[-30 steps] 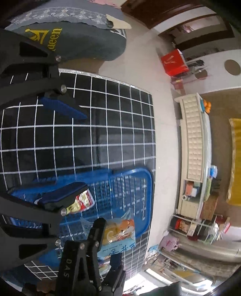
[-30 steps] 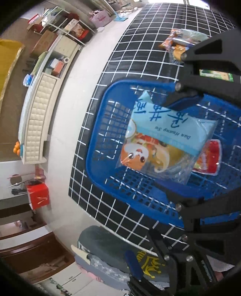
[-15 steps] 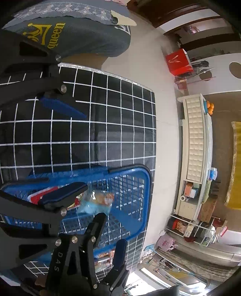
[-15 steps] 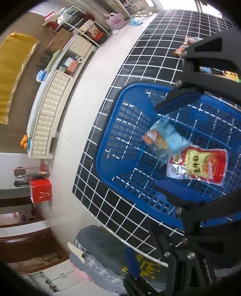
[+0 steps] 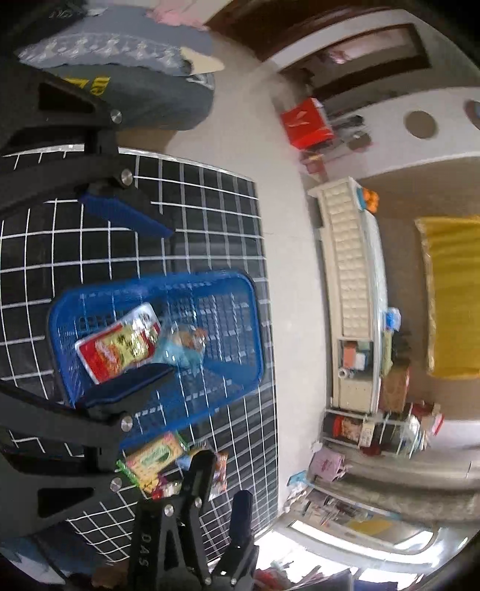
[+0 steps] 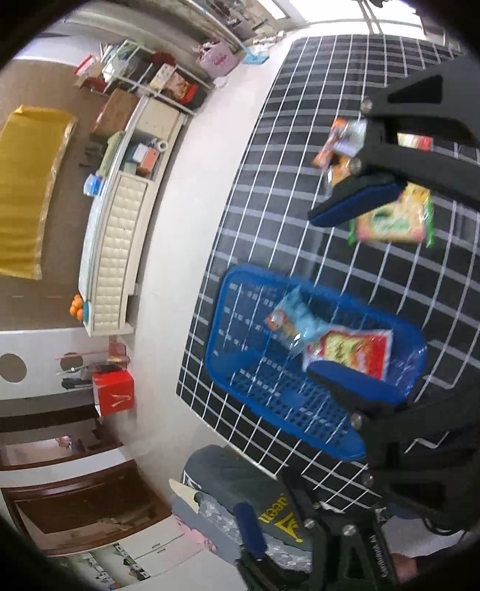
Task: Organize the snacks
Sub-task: 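Move both tools back over the snack pile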
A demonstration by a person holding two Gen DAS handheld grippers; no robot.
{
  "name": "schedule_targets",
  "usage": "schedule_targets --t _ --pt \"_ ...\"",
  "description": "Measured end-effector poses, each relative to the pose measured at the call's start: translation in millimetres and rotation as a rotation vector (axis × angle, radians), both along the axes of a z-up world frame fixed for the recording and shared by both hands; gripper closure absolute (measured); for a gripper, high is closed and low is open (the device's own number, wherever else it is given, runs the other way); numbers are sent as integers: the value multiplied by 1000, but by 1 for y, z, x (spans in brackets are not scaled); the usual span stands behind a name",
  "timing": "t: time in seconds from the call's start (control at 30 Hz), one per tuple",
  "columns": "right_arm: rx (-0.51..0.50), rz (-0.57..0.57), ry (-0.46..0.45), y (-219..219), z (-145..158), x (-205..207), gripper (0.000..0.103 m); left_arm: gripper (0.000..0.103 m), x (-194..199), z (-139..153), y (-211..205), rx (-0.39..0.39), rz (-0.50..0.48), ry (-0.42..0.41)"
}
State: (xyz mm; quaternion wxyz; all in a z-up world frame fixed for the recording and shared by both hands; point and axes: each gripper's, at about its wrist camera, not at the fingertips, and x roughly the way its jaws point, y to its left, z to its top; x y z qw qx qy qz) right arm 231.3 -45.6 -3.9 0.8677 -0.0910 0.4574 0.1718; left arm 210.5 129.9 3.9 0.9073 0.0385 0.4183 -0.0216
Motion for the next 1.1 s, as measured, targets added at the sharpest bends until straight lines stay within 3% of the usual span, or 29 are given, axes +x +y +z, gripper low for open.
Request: schedule_targets --t 0.17,0.43,0.77,0.9,1.1 --pt "23 -68 -12 -55 18 -18 25 34 -9 14 -47 -43 -71 -8" --pt "-52 -127 -20 -129 21 -37 25 34 -6 12 -120 -56 -146 4" --pt "-30 -223 51 -203 -19 -39 25 34 -2 -9 -201 -19 -220 59" --pt "18 -249 98 -228 -43 -38 25 34 6 -30 -221 24 -178 121" --pt "68 -277 183 -251 -84 -31 24 34 17 -71 -248 36 -194 205"
